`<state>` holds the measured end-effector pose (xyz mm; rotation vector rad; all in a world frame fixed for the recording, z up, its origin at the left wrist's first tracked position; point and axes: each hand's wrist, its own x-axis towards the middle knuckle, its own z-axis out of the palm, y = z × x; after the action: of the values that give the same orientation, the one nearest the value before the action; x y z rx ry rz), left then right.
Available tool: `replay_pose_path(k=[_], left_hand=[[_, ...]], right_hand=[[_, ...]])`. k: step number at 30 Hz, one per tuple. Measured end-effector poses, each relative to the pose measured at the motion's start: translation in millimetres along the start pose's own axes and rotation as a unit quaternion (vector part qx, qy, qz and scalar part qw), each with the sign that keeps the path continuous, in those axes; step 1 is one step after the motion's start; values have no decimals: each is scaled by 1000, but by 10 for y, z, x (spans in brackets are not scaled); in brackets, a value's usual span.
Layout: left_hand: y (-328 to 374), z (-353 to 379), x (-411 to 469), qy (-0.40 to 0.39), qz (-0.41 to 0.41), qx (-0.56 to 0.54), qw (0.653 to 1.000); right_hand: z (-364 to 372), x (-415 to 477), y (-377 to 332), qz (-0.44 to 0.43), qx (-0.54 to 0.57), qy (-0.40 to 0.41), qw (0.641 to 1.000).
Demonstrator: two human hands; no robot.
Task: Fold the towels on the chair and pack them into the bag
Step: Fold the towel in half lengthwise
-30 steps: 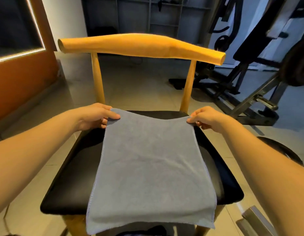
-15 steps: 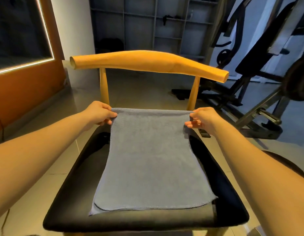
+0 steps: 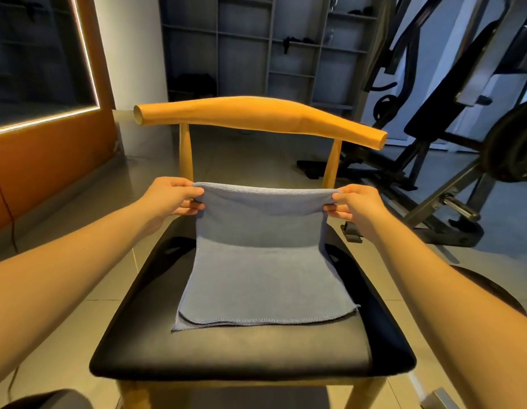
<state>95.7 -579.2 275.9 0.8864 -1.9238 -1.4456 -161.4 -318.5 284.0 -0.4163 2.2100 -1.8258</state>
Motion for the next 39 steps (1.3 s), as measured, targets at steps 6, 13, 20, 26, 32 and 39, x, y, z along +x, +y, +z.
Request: replay_pose_path(k=[6, 13, 20, 26, 32, 39], left_hand=[[-127, -70, -576, 11, 48, 13, 999], [-427, -73, -1151, -37, 63, 33, 997], [-594, -39, -1371, -71, 97, 136, 983], [-635, -98, -1446, -115, 109, 173, 972], [-714, -186, -1489, -153, 105, 183, 966], [-760, -238, -1530, -185, 115, 224, 950]], right_hand=[[-316, -486, 153, 3, 17, -34, 999], [-560, -1015, 526, 8, 6, -81, 997], [-645, -1209, 767, 22, -20, -115, 993], [-695, -1302, 876, -25, -60, -151, 986], [-738, -1355, 885, -53, -114, -182, 975], [-754, -1381, 878, -78, -156, -183, 968]])
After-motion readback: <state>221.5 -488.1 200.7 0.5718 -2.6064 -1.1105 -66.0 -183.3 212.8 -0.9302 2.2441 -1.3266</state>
